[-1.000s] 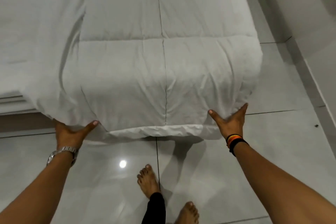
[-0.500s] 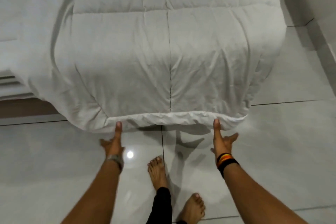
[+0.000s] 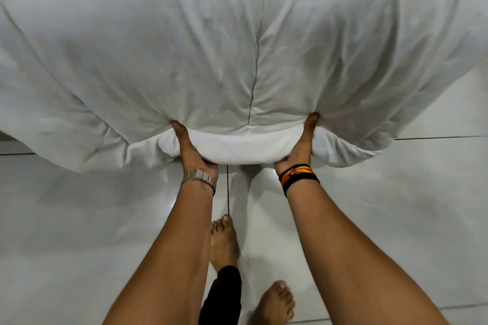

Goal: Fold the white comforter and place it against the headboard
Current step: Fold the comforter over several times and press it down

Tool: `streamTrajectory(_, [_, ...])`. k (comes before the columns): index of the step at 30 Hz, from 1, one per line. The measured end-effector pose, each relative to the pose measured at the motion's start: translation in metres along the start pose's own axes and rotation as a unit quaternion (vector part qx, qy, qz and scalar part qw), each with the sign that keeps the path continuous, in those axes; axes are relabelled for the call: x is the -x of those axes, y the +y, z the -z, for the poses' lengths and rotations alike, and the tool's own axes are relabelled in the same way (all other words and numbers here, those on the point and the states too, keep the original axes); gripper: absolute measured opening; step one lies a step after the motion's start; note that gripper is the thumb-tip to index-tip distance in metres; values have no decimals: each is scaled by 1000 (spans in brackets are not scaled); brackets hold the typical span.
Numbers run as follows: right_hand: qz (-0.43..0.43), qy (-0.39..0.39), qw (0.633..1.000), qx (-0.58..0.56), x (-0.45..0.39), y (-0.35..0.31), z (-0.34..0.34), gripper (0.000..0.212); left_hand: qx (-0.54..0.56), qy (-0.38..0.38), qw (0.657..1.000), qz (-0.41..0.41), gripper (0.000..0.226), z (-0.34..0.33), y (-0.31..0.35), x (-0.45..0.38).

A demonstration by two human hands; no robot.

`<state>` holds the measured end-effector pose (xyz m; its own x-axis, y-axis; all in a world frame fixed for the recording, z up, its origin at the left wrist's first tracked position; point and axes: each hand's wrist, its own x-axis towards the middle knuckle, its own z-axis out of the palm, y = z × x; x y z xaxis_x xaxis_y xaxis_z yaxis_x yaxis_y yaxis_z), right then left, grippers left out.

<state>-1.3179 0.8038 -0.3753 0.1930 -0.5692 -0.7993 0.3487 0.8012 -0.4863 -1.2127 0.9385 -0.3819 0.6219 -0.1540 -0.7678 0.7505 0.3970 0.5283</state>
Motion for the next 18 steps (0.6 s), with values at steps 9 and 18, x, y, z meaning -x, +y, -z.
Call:
streamTrajectory(9, [-8, 205, 978, 49, 169, -29, 61, 77, 13, 123, 986, 109, 60, 69, 23, 183])
streamTrajectory(18, [65, 245, 962, 99, 387, -160, -28, 108, -2, 173, 980, -94, 82, -31, 159, 408])
